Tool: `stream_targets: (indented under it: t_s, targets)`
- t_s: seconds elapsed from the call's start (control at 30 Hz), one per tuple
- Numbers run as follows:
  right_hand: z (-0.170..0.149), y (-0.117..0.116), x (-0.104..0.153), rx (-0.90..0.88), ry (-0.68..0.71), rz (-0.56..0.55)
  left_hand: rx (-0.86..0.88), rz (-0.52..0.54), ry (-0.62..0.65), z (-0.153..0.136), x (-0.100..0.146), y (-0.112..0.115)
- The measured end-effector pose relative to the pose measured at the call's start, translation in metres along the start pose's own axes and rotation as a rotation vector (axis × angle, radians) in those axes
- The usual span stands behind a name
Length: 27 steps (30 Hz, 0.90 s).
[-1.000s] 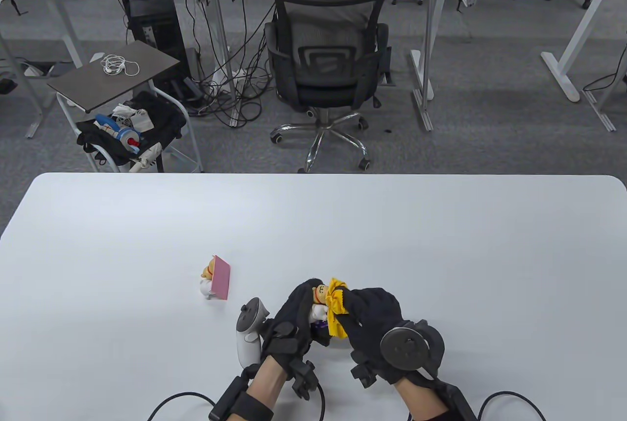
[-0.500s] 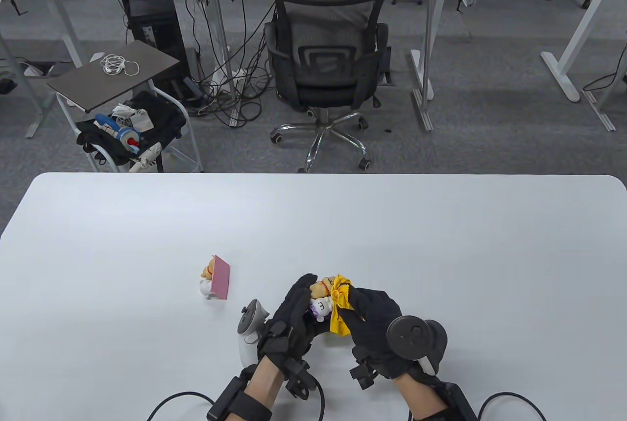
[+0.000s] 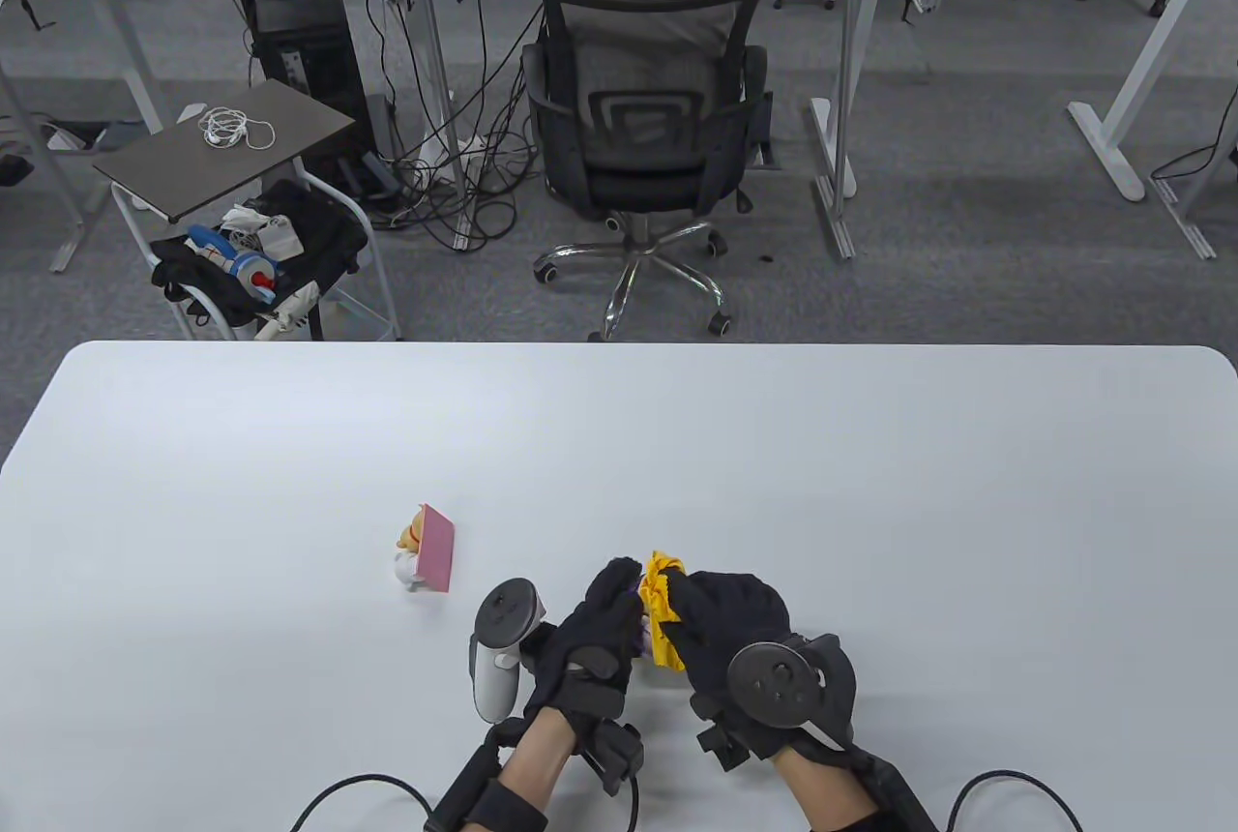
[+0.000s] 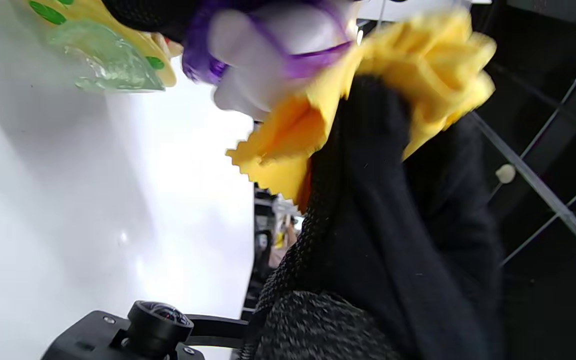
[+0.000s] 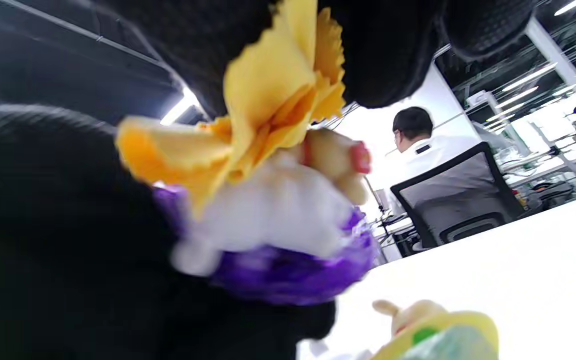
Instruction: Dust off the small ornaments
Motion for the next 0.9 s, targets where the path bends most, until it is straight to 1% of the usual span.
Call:
stream_targets:
  t_s: [0.07,0.13,0.17,0.23,0.3,0.33,0.37,0.4,0.43,0.5,0.57,0.63,0.67,0.7,0.77,0.83,0.9]
  targets:
    - [-0.013,0.001,-0.001,-0.057,-0.057,0.007,0.092,-0.006,0.005,0.001,0.001,-0.001]
    - [-0.019,0.002,-0.001,-0.051,-0.076,0.015,0.126,-0.004,0.021,0.001,0.001,-0.004]
    - [-0.018,0.003,-0.001,-0.077,-0.082,-0.002,0.121,-0.005,0.015,0.000,0.002,-0.005]
    - [-0.011,0.006,-0.001,-0.092,-0.040,-0.022,0.110,-0.008,0.019,0.000,0.000,-0.005]
    - [0.002,0.004,-0.001,-0.137,0.037,-0.001,0.080,-0.027,0.002,-0.001,-0.001,-0.002]
    - [0.007,0.002,-0.001,-0.126,0.053,0.010,0.073,-0.041,0.009,-0.001,-0.001,0.000]
    - [0.011,-0.001,0.000,-0.070,0.065,0.023,0.086,-0.056,0.018,-0.001,-0.002,0.003]
    - [0.011,0.000,0.001,-0.033,0.062,0.023,0.113,-0.069,0.032,0.000,-0.002,0.005]
    - [0.008,0.002,0.000,-0.044,0.056,-0.007,0.130,-0.061,0.023,0.001,-0.001,0.004]
    - [0.001,0.004,-0.002,-0.109,0.018,-0.006,0.107,-0.075,0.057,0.004,-0.002,0.002]
    - [-0.009,0.007,-0.002,-0.075,-0.027,-0.018,0.052,-0.050,0.084,0.009,-0.002,-0.002]
    - [-0.022,0.005,-0.002,-0.059,-0.088,0.010,-0.031,-0.028,0.106,0.017,0.000,-0.006]
    - [-0.025,0.005,-0.002,-0.056,-0.098,0.018,-0.061,-0.023,0.118,0.020,0.000,-0.006]
    - [-0.027,0.006,-0.002,-0.078,-0.097,0.002,-0.127,-0.015,0.119,0.024,0.000,-0.006]
    - [-0.017,0.008,-0.003,-0.120,-0.059,-0.003,-0.296,0.022,0.121,0.030,0.002,-0.006]
    - [-0.001,0.005,-0.003,-0.111,0.003,0.026,-0.490,0.041,0.148,0.034,0.003,-0.001]
    - [0.004,-0.002,-0.003,-0.051,0.002,0.078,-0.534,0.035,0.179,0.037,0.003,0.005]
Point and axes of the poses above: the tracker on the back of each hand, its own z axis roughly to the thumb side, its own x axis roughly from the fingertips to the wrist, y = z × x, the point moved 3 cm from there along -x, roughly from the wrist to the fingertips, and after that the axes turned 4 degrees about y, right-handed, at the moved point
